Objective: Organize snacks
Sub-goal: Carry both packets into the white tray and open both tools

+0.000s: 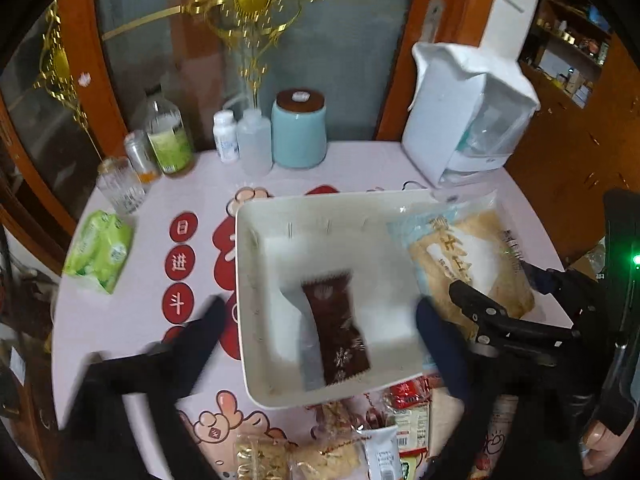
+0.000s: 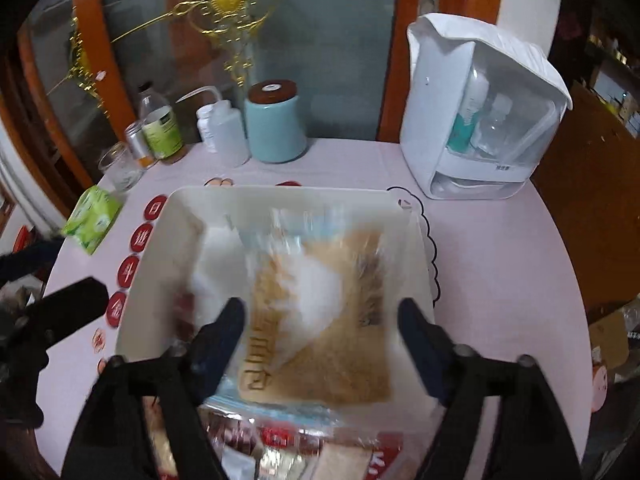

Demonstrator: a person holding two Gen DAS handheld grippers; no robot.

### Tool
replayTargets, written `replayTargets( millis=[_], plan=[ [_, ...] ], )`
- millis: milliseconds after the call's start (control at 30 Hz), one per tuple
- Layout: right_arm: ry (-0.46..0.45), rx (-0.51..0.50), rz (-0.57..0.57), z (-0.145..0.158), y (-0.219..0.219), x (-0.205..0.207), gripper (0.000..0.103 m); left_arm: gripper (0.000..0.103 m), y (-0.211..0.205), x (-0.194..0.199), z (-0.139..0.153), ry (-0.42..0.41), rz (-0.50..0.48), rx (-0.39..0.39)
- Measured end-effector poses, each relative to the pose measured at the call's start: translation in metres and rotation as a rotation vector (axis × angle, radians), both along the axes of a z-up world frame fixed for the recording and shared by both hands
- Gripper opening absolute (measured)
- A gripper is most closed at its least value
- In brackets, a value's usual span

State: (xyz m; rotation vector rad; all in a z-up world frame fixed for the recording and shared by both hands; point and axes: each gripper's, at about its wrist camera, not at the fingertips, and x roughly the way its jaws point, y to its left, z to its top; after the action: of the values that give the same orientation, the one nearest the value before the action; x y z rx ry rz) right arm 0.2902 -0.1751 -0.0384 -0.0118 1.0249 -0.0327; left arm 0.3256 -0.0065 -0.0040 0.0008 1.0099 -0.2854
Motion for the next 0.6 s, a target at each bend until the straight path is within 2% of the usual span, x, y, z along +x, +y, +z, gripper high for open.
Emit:
replayTargets(
  millis=[133, 267, 433, 533, 600],
  plan=[
    [-0.017, 0.032, -0.014, 0.0, -0.003, 0.001, 0.086, 0.099, 0.006, 0.014, -0.02, 0.043, 0.014, -0.018],
    [-0.002, 0.063, -0.021, 0.001, -0.002, -0.005, 0.086, 0.099, 0.012, 0.013, -0.026, 0.043, 0.023, -0.021],
    [0.015, 0.121, -0.025, 0.008, 0.002, -0.023, 0.086, 0.099, 0.02, -0.002, -0.016, 0.014, 0.028, -0.027],
    [0.027, 0.1, -0.051, 0.015, 0.007, -0.037, 0.086, 0.099, 0.024, -0.017, -0.005, -0.006, 0.028, -0.035],
    [0.016, 0.126, -0.043, 0.022, 0.009, -0.049, 0.086, 0.099, 0.027, -0.028, 0.003, -0.028, 0.026, -0.03]
  ],
)
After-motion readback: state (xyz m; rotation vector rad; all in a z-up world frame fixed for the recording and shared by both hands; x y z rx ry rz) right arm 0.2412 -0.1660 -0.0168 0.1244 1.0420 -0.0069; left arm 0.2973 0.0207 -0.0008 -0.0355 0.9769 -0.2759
